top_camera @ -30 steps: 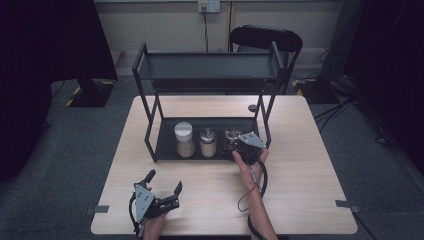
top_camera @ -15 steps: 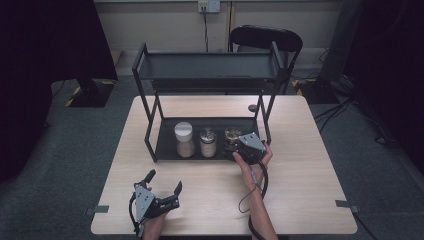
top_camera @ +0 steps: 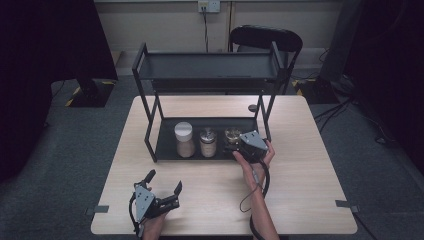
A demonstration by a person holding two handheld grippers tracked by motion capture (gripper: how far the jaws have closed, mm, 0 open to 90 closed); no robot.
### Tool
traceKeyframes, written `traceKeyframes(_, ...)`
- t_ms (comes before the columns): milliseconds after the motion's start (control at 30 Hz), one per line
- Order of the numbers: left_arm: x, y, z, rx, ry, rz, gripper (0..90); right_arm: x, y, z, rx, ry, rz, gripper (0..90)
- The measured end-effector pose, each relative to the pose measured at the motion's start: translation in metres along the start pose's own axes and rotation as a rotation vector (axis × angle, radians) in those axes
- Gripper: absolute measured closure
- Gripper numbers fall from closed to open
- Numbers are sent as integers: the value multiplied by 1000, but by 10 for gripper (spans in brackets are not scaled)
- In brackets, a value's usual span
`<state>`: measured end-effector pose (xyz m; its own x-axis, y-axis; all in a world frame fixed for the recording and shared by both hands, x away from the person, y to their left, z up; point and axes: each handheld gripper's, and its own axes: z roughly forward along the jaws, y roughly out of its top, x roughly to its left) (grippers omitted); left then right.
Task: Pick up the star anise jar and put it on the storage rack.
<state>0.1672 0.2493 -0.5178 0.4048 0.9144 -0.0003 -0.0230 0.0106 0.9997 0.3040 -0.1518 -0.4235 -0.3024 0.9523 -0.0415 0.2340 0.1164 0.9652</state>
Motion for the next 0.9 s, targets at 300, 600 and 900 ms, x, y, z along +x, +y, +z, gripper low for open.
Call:
traceKeyframes(300,0,0,0,0,0,0,13,3,8,-5,-1,-5,-19,0)
traceKeyframes(600,0,0,0,0,0,0,14,4,15,-7,-5,5,-6,0)
traceKeyframes(900,0,0,0,0,1,0,14,-1,17,-10,-24,37,7,0)
